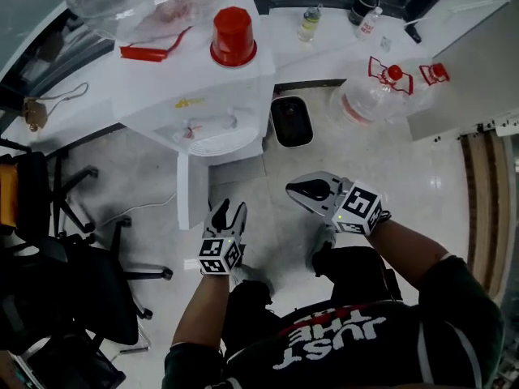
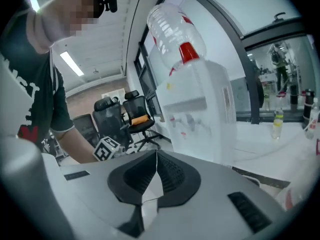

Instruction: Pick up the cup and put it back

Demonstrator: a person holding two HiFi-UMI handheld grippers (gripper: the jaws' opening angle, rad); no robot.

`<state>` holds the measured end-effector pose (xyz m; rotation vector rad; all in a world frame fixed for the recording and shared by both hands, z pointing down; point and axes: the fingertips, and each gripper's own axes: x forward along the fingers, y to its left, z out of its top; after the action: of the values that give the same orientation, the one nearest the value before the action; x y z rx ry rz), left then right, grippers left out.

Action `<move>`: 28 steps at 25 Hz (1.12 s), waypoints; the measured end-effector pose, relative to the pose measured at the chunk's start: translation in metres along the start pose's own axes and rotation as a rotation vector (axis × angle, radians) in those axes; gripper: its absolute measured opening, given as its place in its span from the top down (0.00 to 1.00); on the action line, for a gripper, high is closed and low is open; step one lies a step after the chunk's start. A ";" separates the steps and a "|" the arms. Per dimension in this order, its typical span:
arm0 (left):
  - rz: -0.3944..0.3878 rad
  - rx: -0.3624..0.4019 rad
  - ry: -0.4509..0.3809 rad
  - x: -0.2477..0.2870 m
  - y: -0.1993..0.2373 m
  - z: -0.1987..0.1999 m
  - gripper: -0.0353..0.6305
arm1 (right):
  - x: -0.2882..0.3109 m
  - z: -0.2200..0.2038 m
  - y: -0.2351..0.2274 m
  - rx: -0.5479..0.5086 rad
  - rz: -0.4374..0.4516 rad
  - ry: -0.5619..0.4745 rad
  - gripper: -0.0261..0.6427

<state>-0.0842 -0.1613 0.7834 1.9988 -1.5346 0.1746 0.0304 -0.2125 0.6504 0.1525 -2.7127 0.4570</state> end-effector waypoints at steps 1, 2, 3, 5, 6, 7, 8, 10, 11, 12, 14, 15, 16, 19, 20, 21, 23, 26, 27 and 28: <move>0.003 0.008 -0.025 -0.027 -0.015 0.027 0.66 | -0.013 0.024 0.011 -0.004 0.001 0.002 0.91; 0.007 0.018 -0.047 -0.052 -0.030 0.055 0.69 | -0.027 0.049 0.022 -0.009 0.001 0.002 0.91; 0.008 0.029 -0.067 -0.076 -0.045 0.082 0.72 | -0.040 0.075 0.032 -0.013 0.001 0.001 0.91; 0.004 0.046 -0.110 -0.119 -0.072 0.135 0.76 | -0.065 0.124 0.052 -0.022 -0.002 -0.012 0.91; 0.003 0.052 -0.136 -0.137 -0.084 0.161 0.77 | -0.077 0.148 0.061 -0.031 -0.006 -0.022 0.91; 0.006 0.058 -0.161 -0.155 -0.095 0.186 0.79 | -0.088 0.171 0.069 -0.042 -0.010 -0.032 0.91; 0.013 0.066 -0.183 -0.173 -0.103 0.209 0.83 | -0.098 0.192 0.079 -0.052 -0.013 -0.044 0.91; 0.031 0.084 -0.218 -0.211 -0.119 0.249 0.89 | -0.116 0.227 0.103 -0.057 -0.017 -0.074 0.91; 0.038 0.094 -0.236 -0.229 -0.127 0.267 0.90 | -0.124 0.243 0.116 -0.055 -0.018 -0.091 0.91; 0.038 0.109 -0.258 -0.245 -0.135 0.286 0.92 | -0.132 0.260 0.126 -0.052 -0.019 -0.109 0.91; 0.016 0.126 -0.315 -0.271 -0.149 0.322 0.93 | -0.145 0.291 0.144 -0.050 -0.023 -0.148 0.91; -0.003 0.123 -0.349 -0.283 -0.155 0.342 0.93 | -0.150 0.307 0.152 -0.054 -0.026 -0.168 0.91; -0.024 0.120 -0.380 -0.295 -0.160 0.360 0.94 | -0.153 0.321 0.160 -0.059 -0.032 -0.188 0.91; -0.083 0.110 -0.424 -0.331 -0.173 0.390 0.94 | -0.162 0.347 0.188 -0.071 -0.066 -0.221 0.91; -0.101 0.108 -0.423 -0.342 -0.177 0.394 0.94 | -0.166 0.353 0.197 -0.069 -0.080 -0.232 0.91; -0.118 0.113 -0.416 -0.351 -0.180 0.397 0.94 | -0.169 0.359 0.205 -0.066 -0.094 -0.245 0.91; -0.142 0.148 -0.397 -0.366 -0.183 0.403 0.94 | -0.175 0.371 0.216 -0.059 -0.118 -0.274 0.91; -0.155 0.189 -0.403 -0.380 -0.189 0.418 0.94 | -0.183 0.383 0.229 -0.063 -0.125 -0.289 0.91; -0.155 0.190 -0.413 -0.383 -0.192 0.423 0.94 | -0.186 0.387 0.233 -0.073 -0.118 -0.288 0.91; -0.152 0.189 -0.425 -0.384 -0.195 0.429 0.94 | -0.189 0.391 0.235 -0.084 -0.108 -0.287 0.91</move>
<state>-0.1370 -0.0417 0.1904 2.4067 -1.6568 -0.1869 0.0270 -0.1143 0.1658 0.3655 -2.9785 0.3087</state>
